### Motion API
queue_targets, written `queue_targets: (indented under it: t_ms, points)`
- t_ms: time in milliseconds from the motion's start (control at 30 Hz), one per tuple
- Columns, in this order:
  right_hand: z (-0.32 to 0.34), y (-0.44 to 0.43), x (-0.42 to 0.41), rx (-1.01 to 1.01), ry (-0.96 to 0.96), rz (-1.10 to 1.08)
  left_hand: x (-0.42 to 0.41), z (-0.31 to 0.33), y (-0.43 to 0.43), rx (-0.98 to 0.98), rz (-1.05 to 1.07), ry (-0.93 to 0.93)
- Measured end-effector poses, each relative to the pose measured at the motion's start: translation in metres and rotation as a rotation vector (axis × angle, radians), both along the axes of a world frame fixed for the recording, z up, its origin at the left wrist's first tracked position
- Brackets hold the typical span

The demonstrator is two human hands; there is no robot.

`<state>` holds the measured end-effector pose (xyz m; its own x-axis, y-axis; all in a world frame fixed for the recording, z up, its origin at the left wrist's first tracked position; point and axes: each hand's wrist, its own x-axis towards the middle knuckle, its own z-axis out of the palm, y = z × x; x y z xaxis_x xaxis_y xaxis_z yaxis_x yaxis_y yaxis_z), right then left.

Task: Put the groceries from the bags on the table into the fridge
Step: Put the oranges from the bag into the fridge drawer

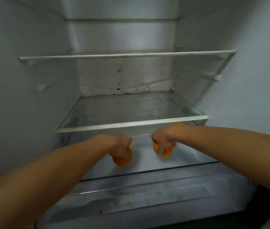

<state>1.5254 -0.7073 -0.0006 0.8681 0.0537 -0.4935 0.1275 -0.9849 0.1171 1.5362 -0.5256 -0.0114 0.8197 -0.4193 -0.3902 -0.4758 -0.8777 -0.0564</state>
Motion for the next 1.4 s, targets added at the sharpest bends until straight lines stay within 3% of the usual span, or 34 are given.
queue_targets:
  t_ms: [233,367,633,800,933,1200,1400]
  points:
    - [-0.005,0.009,0.004,-0.087,0.03,0.044,0.003,-0.003,-0.005,0.015,0.002,0.032]
    - [0.013,0.005,-0.007,-0.075,-0.084,0.095,-0.007,0.014,0.002,-0.025,0.028,0.004]
    - [0.062,0.005,-0.056,0.008,-0.379,0.202,-0.076,0.072,0.033,-0.039,0.138,-0.335]
    - [0.091,0.031,-0.117,0.0,-0.715,0.385,-0.177,0.1,0.06,0.0,0.241,-0.657]
    - [0.098,0.06,-0.18,0.086,-0.874,0.517,-0.28,0.103,0.078,0.046,0.334,-0.768]
    - [0.058,0.134,-0.324,0.141,-0.782,0.826,-0.48,0.069,0.126,0.159,0.489,-0.697]
    - [0.011,0.208,-0.447,0.22,-0.702,1.037,-0.638,0.032,0.173,0.165,0.718,-0.635]
